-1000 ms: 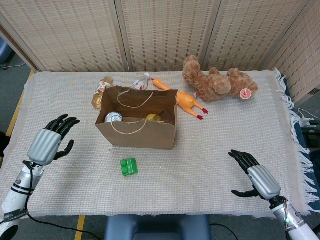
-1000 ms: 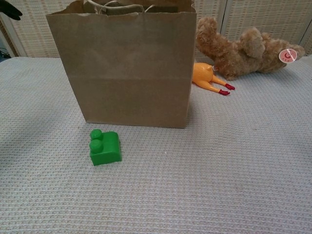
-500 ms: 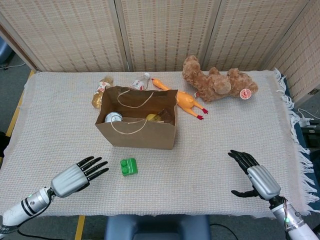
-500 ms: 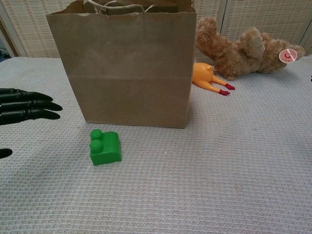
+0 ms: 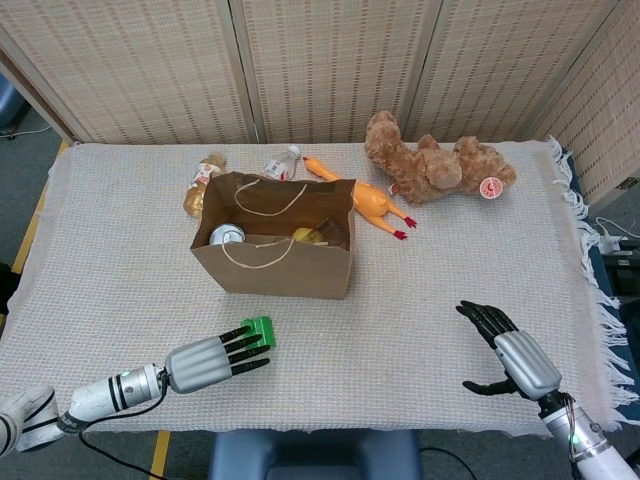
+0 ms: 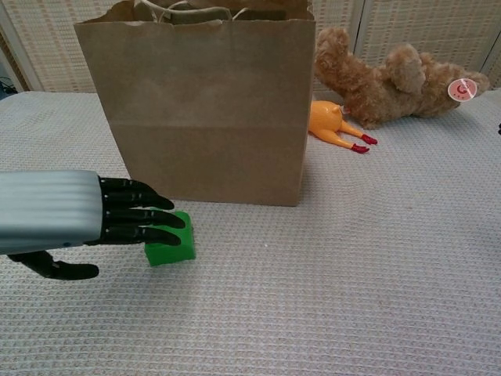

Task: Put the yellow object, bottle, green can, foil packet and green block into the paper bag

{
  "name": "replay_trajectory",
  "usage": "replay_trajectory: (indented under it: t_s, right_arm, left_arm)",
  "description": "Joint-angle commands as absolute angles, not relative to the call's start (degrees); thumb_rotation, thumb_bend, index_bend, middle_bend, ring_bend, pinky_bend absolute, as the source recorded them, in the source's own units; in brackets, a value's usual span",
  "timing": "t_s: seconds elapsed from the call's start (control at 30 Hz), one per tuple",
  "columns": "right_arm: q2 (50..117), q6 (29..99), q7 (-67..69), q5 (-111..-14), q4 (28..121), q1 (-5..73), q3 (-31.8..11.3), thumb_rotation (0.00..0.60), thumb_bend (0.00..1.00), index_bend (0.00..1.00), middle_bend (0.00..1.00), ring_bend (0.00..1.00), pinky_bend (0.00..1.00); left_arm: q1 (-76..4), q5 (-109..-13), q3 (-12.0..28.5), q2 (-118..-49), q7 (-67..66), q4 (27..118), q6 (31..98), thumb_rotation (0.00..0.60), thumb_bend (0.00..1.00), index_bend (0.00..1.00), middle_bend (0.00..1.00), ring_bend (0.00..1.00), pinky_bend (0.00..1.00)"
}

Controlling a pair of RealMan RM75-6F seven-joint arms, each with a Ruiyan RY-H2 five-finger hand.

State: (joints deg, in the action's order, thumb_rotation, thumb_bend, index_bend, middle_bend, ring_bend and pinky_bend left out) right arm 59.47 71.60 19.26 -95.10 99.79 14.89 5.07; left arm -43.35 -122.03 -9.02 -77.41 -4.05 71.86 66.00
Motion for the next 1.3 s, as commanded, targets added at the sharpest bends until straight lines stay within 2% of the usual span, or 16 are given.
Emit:
replay_trajectory:
  t_s: [0.03, 0.6, 1.13, 1.3]
  right_arm:
    - [59.33, 71.35, 19.36, -94.98, 99.89, 15.0, 5.1, 0.6, 0.03, 0.0, 0.0, 0.0, 0.0]
    - [58.78, 69.69, 19.94, -94.03, 100.41, 15.67, 5.08, 0.6, 0.03, 0.0, 0.0, 0.0, 0.0]
    - [58.67, 69.18, 19.68, -93.82, 100.67, 15.77, 5.18, 0.6, 0.03, 0.0, 0.0, 0.0, 0.0]
    - [58.6, 69.1, 19.5, -93.95, 100.73, 15.78, 5.29, 0.6, 0.03, 0.0, 0.0, 0.0, 0.0]
  left_arm:
    - [-45.71, -120.99, -7.96, -78.78, -3.91, 71.77, 63.46, 0.6, 0.36, 0.0, 0.0, 0.0, 0.12]
    - [-52.9, -117.79, -8.04, -85.59, -3.5, 65.39, 55.51, 0.6, 0.36, 0.0, 0.0, 0.0, 0.12]
    - [-55.28, -114.38, -9.53, -88.16, -4.13, 60.21, 52.77, 0.6, 0.38, 0.02, 0.0, 0.0, 0.18]
    - [-54.91, -112.22, -9.69, -87.74, -5.12, 60.3, 51.69, 0.6, 0.42, 0.08, 0.07, 0.07, 0.23]
